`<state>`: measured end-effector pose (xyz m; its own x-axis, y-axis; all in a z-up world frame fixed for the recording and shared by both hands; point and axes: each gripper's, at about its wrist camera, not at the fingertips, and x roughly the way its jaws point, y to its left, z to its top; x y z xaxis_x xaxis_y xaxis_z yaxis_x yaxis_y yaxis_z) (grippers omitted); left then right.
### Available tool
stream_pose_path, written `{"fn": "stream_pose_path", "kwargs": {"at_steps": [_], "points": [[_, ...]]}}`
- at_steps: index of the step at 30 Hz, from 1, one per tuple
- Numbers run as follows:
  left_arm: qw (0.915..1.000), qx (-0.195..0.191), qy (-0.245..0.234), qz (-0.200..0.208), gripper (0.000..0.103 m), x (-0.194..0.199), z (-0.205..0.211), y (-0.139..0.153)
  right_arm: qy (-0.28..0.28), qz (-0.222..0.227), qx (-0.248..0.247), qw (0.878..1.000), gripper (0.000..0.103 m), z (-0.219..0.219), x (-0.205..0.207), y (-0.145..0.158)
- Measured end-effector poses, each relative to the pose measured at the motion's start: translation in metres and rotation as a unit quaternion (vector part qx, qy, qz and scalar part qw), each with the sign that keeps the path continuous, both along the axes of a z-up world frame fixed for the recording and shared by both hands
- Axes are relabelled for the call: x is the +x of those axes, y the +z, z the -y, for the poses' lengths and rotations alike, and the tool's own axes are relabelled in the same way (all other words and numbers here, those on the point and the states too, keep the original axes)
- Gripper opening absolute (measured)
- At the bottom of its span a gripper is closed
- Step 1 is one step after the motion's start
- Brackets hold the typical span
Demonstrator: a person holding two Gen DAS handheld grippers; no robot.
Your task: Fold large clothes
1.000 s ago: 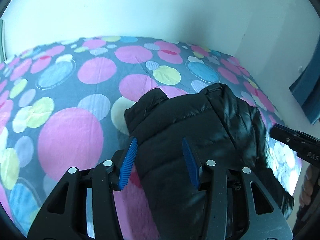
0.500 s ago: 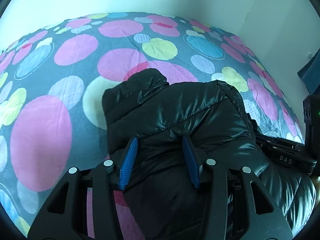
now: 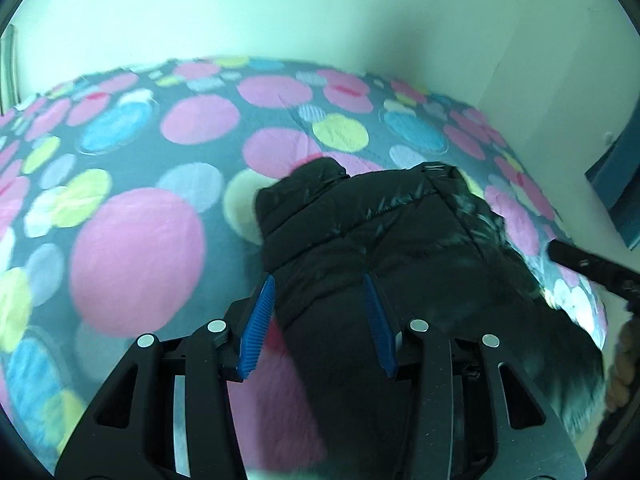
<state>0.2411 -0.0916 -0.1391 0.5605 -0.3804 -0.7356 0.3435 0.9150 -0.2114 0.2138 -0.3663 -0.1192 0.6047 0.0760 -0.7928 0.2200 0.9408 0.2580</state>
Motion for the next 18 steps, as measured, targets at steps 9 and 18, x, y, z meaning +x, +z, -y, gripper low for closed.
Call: {"fn": "stream_pose_path", "kwargs": {"at_steps": [9, 18], "points": [[0.9980, -0.021, -0.057, -0.013, 0.045, -0.056, 0.006, -0.005, 0.113, 0.021, -0.060, 0.992, 0.027, -0.089, -0.073, 0.039], [0.9971, 0.004, -0.073, -0.023, 0.051, -0.040, 0.036, -0.033, 0.064, -0.050, -0.014, 0.997, 0.025, -0.056, -0.078, -0.043]]}}
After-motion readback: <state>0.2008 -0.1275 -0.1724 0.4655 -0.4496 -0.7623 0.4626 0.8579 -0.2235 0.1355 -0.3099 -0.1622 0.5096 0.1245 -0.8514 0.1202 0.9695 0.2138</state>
